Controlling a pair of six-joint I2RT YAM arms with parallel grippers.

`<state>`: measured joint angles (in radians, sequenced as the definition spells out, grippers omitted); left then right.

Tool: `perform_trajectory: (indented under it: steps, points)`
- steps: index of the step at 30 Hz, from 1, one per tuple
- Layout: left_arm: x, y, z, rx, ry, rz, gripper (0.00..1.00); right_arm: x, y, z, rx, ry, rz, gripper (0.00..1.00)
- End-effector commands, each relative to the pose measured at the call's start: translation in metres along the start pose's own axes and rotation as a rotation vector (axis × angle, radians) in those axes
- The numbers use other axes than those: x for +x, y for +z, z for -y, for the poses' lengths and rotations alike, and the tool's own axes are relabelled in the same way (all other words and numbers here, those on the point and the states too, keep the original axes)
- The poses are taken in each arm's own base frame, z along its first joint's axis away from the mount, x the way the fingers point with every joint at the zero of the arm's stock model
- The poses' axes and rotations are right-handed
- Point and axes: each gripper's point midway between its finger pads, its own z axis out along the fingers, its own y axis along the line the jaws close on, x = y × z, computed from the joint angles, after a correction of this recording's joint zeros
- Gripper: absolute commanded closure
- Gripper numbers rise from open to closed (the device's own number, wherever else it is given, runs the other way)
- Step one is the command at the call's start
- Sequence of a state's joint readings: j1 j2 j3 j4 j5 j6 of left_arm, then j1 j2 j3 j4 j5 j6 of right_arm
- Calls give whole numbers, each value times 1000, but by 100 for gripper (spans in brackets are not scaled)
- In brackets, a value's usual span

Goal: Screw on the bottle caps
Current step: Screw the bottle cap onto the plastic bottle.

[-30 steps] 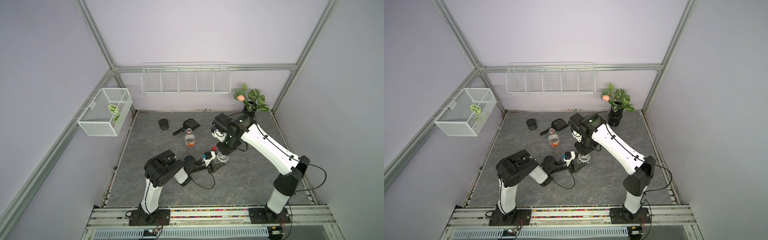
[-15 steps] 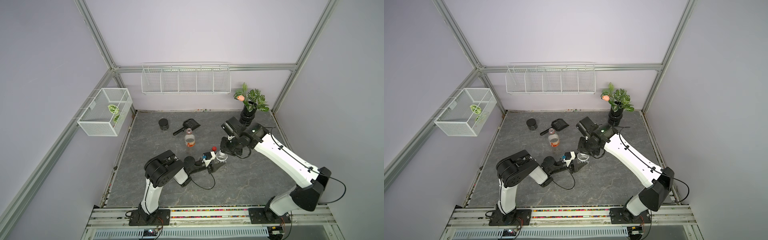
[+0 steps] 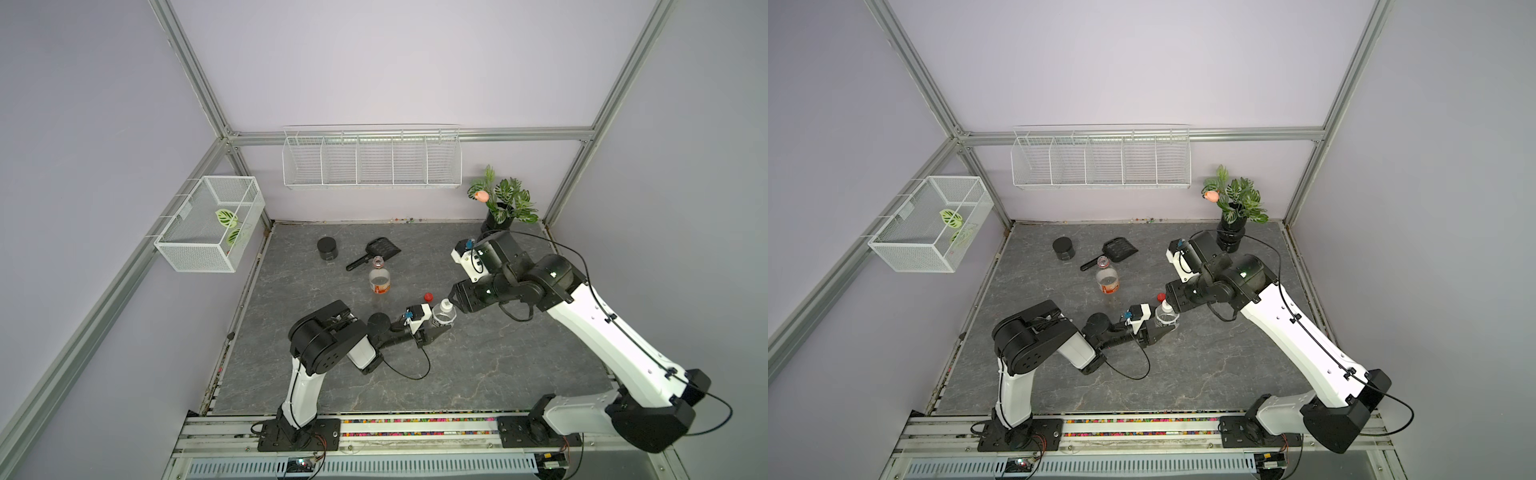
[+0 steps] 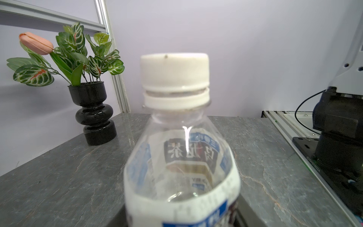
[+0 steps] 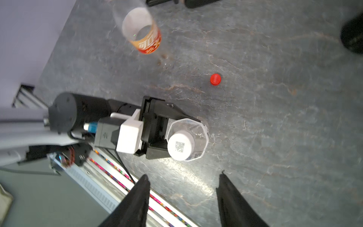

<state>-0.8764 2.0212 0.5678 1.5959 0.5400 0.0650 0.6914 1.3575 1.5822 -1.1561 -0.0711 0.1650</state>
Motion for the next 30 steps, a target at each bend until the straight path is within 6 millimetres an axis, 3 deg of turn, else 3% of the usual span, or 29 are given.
perform_trajectory:
  steps: [1, 6, 12, 19, 30]
  points:
    - [26, -1, 15, 72, -46, -77, 51, 15, 7, -3, -44, -373, -97, 41]
    - [26, 0, 18, 99, -49, -80, 51, 29, 12, 10, -6, -624, -179, 40]
    - [27, 0, 19, 101, -56, -81, 51, 30, 18, 19, 5, -831, -240, 36]
    - [27, 0, 18, 98, -55, -82, 51, 17, 29, -1, -98, -866, -183, 38]
    - [25, 2, 18, 102, -57, -79, 52, 15, 44, -5, -163, -860, -253, 49]
